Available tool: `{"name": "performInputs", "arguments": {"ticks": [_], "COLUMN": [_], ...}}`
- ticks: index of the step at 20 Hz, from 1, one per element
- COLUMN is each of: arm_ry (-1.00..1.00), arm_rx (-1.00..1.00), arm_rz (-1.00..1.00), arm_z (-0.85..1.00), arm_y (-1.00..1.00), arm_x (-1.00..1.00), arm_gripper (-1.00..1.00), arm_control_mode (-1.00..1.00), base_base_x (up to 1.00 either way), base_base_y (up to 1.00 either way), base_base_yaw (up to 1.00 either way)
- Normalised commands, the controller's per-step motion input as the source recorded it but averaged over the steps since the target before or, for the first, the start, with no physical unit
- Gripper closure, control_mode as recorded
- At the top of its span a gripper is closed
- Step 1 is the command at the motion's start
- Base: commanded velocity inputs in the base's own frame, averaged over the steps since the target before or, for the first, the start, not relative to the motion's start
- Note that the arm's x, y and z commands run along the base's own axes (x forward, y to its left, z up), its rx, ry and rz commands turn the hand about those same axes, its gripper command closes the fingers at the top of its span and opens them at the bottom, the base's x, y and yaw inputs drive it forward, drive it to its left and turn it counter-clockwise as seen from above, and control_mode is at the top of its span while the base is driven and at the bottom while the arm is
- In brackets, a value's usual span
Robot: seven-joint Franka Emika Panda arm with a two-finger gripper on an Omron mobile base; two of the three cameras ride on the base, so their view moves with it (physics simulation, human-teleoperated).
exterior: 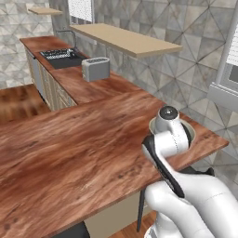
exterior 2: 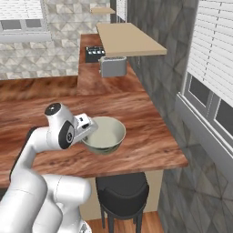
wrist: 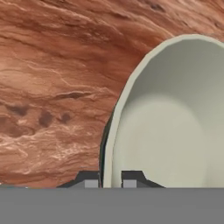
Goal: Pick up the bowls from the cabinet and place each bowl in front of a stool on the dining counter.
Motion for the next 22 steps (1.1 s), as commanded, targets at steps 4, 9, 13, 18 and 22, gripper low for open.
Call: {"name": "performInputs", "arguments": {"ticks": [4,9,13,18,22], "arm_ry": [0.0,0.01,0.05,0.13,0.07], "arm_rx": [0.0,-0.05,-0.12,-0.11,-0.01], "arm_rz": [0.0,0.0,0.0,-0.01,-0.02], "arm_z": [-0.37,-0.36,-0.31,-0.22,-0.15], "arm_y": [-0.05,-0.04,0.0,-0.02,-0.14], "arm_x": [0.34,0.31,0.2,0.05,0.16], "arm_gripper": [1.0,1.0,1.0,1.0,1.0], "arm_control_mode": [-1.0,-1.0,-1.0,-1.0,-1.0], "base_base_x": [0.0,0.0,0.0,0.0,0.0], "base_base_y": [0.0,0.0,0.0,0.0,0.0], "base_base_yaw": [0.0,0.0,0.0,0.0,0.0]}}
